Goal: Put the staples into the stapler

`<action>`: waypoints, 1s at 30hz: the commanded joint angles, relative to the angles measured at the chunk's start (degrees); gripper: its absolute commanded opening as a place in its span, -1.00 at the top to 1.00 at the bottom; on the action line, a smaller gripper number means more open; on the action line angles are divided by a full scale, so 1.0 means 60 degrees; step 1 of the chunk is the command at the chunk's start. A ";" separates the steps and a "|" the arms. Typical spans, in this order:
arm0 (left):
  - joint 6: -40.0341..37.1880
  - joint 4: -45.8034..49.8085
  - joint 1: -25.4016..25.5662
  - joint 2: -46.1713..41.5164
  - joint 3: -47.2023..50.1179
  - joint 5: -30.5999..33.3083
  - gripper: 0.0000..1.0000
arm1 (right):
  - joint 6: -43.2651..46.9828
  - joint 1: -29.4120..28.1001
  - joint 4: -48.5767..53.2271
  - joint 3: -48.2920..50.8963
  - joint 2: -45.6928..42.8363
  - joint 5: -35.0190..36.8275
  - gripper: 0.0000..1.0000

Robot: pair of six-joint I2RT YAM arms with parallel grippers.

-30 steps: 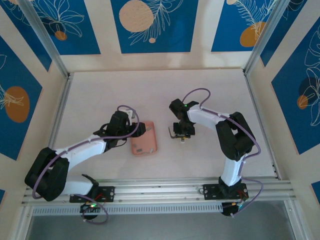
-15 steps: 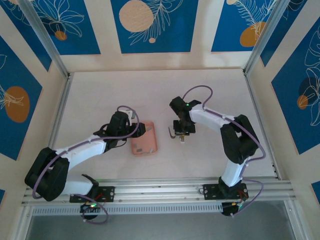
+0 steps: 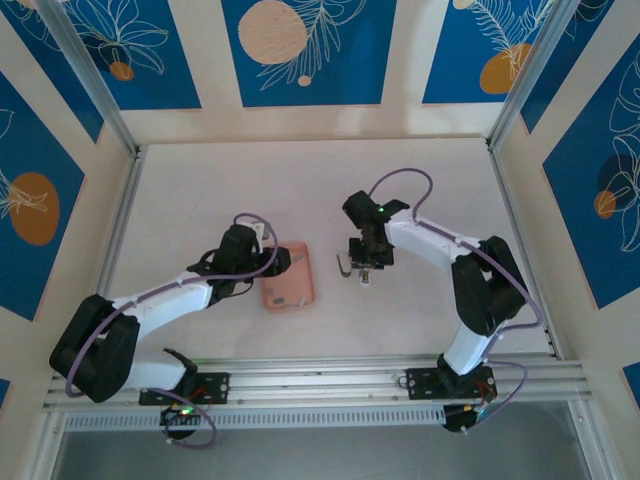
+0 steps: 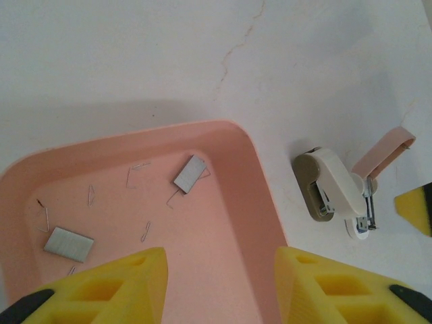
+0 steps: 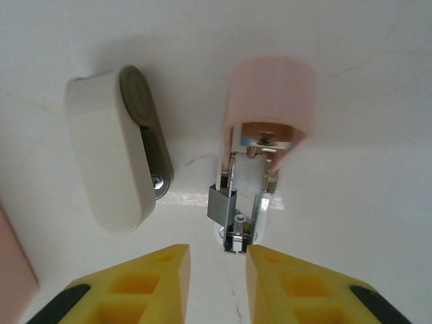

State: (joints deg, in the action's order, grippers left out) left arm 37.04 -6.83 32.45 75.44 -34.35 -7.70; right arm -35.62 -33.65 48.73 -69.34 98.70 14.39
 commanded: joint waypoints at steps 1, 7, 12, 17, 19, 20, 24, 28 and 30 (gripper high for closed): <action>0.0192 -0.0287 0.0046 -0.0061 0.0326 0.0184 0.10 | -0.0011 -0.0148 0.0445 -0.0292 0.0462 0.0151 0.40; 0.0228 -0.0456 0.0029 0.0055 0.0546 0.0186 0.10 | 0.0030 -0.0250 0.0439 -0.0475 0.0951 0.0090 0.41; 0.0303 -0.0772 0.0007 0.0334 0.0619 0.0051 0.10 | 0.0038 -0.0259 0.0521 -0.0665 0.1214 0.0095 0.45; 0.0358 -0.1034 -0.0055 0.0633 0.0613 -0.0121 0.10 | 0.0118 -0.0260 0.0709 -0.1028 0.1526 0.0237 0.44; 0.0355 -0.1104 -0.0088 0.0727 0.0614 -0.0188 0.10 | 0.0135 -0.0263 0.0874 -0.1226 0.1706 0.0362 0.43; 0.0361 -0.1131 -0.0091 0.0753 0.0612 -0.0206 0.10 | 0.0134 -0.0266 0.0972 -0.1305 0.1781 0.0448 0.43; 0.0377 -0.1218 -0.0145 0.0863 0.0600 -0.0259 0.10 | 0.0178 -0.0299 0.1250 -0.1509 0.2017 0.0738 0.44; 0.0375 -0.1289 -0.0149 0.0958 0.0571 -0.0338 0.10 | 0.0193 -0.0337 0.1196 -0.1531 0.2124 0.0694 0.44; 0.0389 -0.1308 -0.0149 0.0984 0.0569 -0.0356 0.10 | 0.0193 -0.0382 0.1210 -0.1550 0.2222 0.0731 0.44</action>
State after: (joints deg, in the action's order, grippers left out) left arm 38.74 -13.80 31.99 80.55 -31.16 -8.91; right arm -34.74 -35.38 55.99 -77.71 110.10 17.39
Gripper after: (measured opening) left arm 0.450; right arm 0.283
